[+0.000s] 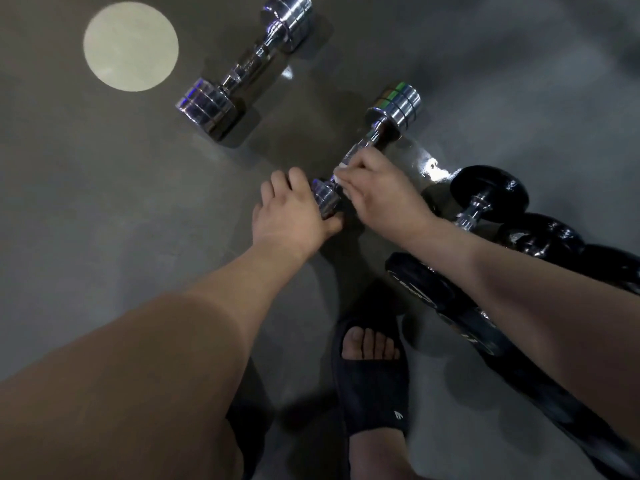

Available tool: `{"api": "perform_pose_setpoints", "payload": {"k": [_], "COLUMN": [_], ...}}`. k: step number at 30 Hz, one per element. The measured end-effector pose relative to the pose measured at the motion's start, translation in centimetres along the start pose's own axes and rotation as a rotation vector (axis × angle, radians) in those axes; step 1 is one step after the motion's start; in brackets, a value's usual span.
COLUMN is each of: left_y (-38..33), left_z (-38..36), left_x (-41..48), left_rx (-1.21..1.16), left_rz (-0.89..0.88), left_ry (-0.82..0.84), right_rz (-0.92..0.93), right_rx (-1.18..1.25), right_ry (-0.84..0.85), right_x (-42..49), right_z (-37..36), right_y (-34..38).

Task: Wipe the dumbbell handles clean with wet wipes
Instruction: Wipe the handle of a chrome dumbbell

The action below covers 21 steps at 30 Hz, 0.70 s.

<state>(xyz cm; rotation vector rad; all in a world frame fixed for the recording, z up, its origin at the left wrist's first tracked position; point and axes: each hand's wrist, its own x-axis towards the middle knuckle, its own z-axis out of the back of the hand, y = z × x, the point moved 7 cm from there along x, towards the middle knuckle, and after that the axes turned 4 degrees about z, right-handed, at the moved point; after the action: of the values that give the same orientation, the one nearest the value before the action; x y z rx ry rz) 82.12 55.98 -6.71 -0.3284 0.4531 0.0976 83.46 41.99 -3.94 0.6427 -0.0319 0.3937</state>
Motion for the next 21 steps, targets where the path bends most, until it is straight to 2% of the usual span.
{"api": "perform_pose_setpoints", "payload": {"k": [2,5,6,10,12,18,21], "left_y": [-0.2,-0.3,-0.4,-0.4,-0.6,-0.5,-0.5], "left_z": [0.1,0.3,0.4,0.3,0.2,0.2,0.2], "left_x": [-0.2,-0.5,-0.6,-0.6,-0.6,-0.6,-0.5], "left_rx": [0.0,0.004,0.009,0.031,0.038,0.03,0.029], "left_rz": [-0.008,-0.022,-0.027,-0.042,-0.046,-0.045,-0.043], "left_ry": [-0.017,-0.05,-0.053,-0.044,-0.035,-0.05,-0.043], "right_rz": [-0.009,-0.224,-0.228,0.037,0.074,-0.182,-0.198], "right_rx": [-0.058,-0.188,-0.208,-0.091,-0.048,0.048,0.076], "right_ry": [-0.015,-0.142,-0.146,0.052,0.111,-0.131,-0.165], "right_x": [0.7,1.8,1.9,0.5,0.4,1.1,0.6], "right_z": [1.0,2.6,2.4,-0.1,0.1,2.2,1.4], "right_y": [-1.0,-3.5,-3.3,0.0,-0.2,-2.7,-2.5]}}
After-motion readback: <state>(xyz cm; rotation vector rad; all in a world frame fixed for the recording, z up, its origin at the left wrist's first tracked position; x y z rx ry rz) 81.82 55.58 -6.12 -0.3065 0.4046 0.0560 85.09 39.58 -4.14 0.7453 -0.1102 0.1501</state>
